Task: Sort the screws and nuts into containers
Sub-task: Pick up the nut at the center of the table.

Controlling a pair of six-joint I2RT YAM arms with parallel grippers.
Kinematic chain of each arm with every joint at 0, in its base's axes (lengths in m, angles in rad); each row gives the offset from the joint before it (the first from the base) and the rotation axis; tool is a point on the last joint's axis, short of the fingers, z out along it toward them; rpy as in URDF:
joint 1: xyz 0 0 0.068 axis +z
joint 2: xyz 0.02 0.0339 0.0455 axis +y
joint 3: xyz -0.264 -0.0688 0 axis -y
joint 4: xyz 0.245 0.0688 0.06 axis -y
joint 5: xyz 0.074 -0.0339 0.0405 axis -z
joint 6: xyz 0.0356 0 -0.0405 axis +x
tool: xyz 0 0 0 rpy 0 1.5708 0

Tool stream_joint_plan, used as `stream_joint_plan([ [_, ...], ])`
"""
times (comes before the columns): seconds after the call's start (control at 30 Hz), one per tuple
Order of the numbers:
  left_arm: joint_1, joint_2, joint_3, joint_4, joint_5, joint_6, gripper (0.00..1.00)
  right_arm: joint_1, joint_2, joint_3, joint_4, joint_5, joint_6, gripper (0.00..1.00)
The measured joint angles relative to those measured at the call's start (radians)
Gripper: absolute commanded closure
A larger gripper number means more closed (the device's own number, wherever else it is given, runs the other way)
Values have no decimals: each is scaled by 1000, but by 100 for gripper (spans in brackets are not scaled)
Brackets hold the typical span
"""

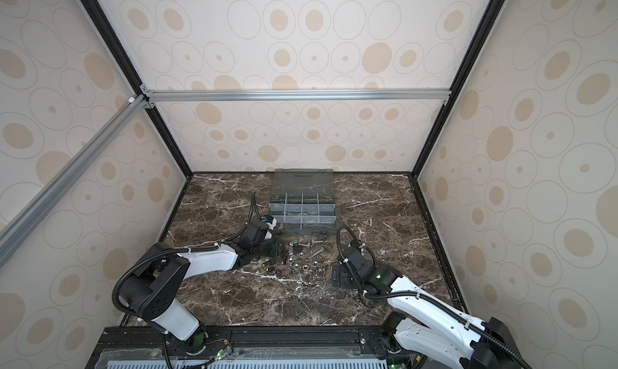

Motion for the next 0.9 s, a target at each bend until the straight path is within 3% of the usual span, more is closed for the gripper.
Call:
stream_joint_plan([
  [0.9, -9, 45, 39, -41, -53, 26, 68, 0, -29, 5, -4, 1, -12, 0],
])
